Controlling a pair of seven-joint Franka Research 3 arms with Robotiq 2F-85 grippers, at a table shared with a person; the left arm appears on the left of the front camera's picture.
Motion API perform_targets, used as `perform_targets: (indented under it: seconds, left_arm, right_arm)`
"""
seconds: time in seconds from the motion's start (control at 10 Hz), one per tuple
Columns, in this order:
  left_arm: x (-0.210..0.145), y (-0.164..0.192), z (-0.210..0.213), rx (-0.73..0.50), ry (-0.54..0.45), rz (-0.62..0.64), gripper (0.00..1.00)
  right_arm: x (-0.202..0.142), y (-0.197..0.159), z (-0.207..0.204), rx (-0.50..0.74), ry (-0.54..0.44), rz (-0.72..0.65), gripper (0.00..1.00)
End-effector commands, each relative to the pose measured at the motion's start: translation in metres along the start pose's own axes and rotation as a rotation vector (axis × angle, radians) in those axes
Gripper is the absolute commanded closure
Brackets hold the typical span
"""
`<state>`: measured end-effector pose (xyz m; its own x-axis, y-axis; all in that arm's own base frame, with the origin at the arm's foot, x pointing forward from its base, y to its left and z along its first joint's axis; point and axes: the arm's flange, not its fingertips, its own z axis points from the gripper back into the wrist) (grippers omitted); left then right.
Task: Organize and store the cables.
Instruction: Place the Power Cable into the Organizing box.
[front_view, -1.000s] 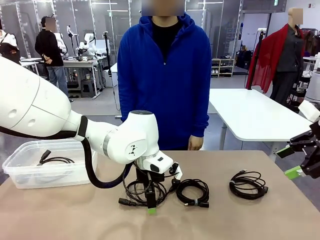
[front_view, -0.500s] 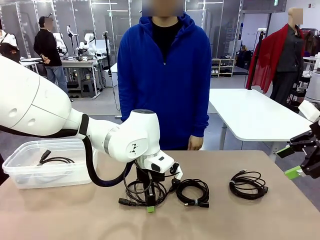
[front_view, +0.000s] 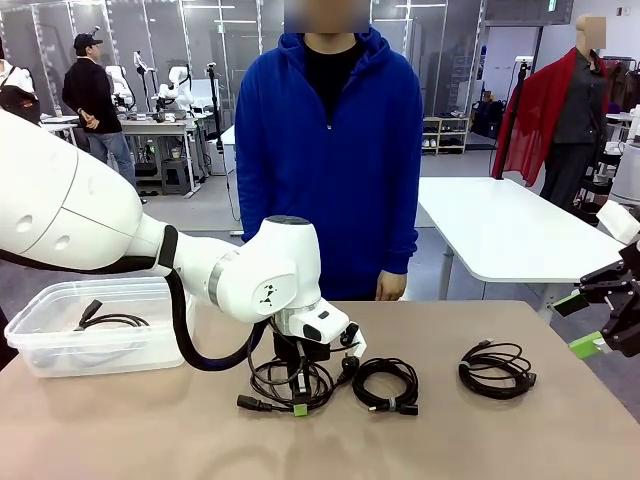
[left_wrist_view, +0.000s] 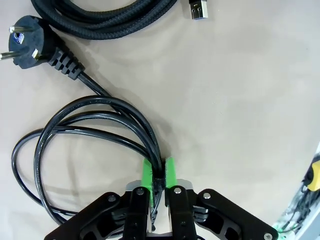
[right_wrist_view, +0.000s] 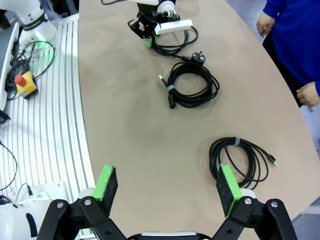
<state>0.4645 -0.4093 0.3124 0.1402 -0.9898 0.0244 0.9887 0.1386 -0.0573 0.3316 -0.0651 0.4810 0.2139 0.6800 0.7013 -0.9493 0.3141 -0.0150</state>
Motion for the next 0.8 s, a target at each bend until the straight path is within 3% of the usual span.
perform_targets:
  seconds: [0.0,0.3,0.5,0.7]
  left_arm:
    - [0.005,-0.003,0.006,0.012,0.047,0.015,1.0]
    - [0.002,-0.009,0.026,0.023,0.046,-0.011,1.0]
    - [-0.008,-0.024,0.062,-0.001,0.101,-0.132,1.0]
    - [-0.017,-0.039,0.091,0.06,0.085,-0.137,1.0]
  right_arm:
    - [0.0,0.001,-0.001,0.002,-0.012,-0.006,0.0]
    - [0.0,0.001,-0.001,0.002,-0.012,-0.006,0.0]
    - [0.0,0.001,-0.001,0.002,-0.012,-0.006,0.0]
    - [0.0,0.001,-0.001,0.002,-0.012,-0.006,0.0]
